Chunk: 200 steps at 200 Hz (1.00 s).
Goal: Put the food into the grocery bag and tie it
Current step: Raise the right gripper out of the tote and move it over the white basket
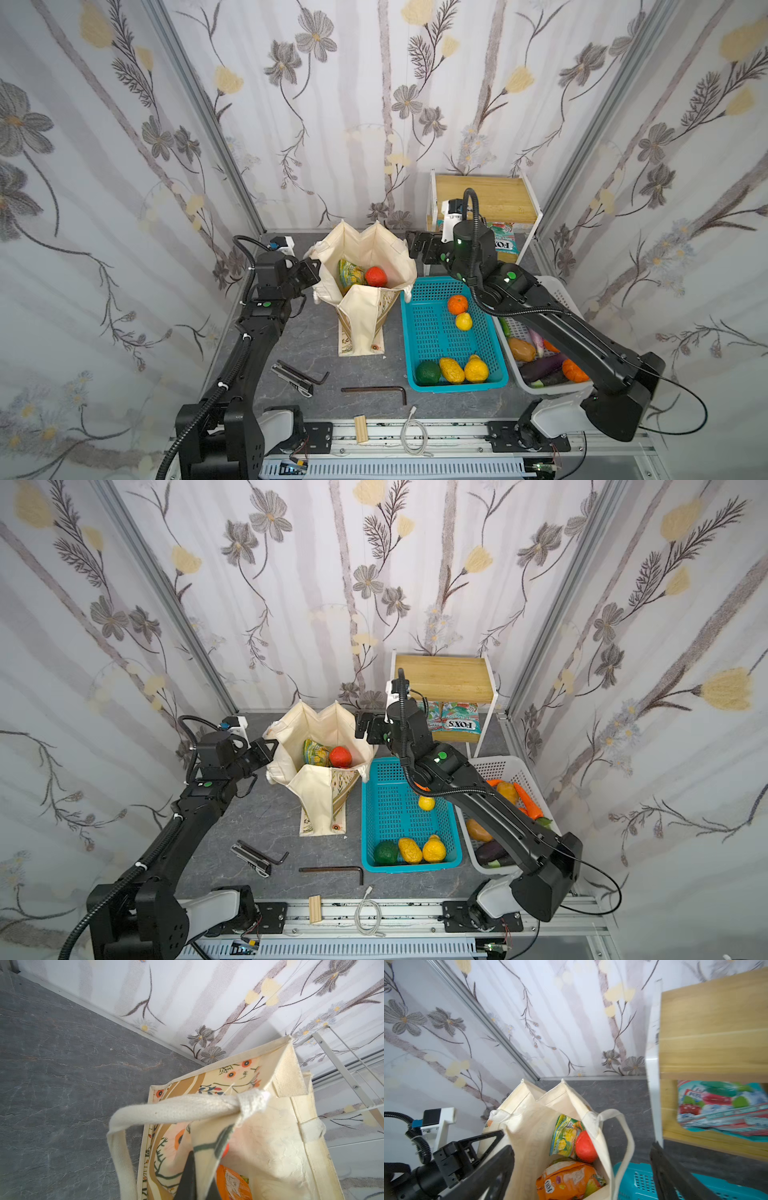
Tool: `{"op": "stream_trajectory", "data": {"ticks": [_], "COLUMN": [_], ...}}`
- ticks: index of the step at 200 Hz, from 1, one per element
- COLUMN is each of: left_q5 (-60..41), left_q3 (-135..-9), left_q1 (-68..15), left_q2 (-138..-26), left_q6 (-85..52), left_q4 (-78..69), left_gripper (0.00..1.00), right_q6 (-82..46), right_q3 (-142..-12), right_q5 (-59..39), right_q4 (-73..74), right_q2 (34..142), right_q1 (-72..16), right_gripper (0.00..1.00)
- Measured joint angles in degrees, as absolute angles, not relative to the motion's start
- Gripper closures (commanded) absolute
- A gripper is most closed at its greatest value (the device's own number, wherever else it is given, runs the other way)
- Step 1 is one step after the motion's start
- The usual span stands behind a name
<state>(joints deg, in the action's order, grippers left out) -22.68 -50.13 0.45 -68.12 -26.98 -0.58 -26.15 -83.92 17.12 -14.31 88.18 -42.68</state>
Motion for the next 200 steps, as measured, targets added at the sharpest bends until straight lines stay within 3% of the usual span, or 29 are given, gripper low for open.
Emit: {"op": "stream_trajectory", "data": {"ticks": [83, 129, 200], "left_q5": [-22.55, -22.55, -22.57], "left_q3": [-50.13, -50.13, -50.13], "left_q1": [0.45, 0.43, 0.45], "left_q2": [-68.12, -68.12, -68.03], "left_q6": [-26.98, -26.98, -26.98], "left_q4": [-0.6, -0.6, -0.58], "left_gripper": [1.0, 1.0, 1.0], "right_q6": [-22.72, -31.09, -42.04], "right_q3": [-61.28, -49.98, -36.88], "right_q5": [31.27, 22.04, 4.73], "right_q4": [-12.99, -10.39, -9.17], "right_q2": [71.83, 65.63, 66.76], "right_q1": [-33.87, -16.99, 1.52], "right_gripper": [0.0, 0.0, 0.0]}}
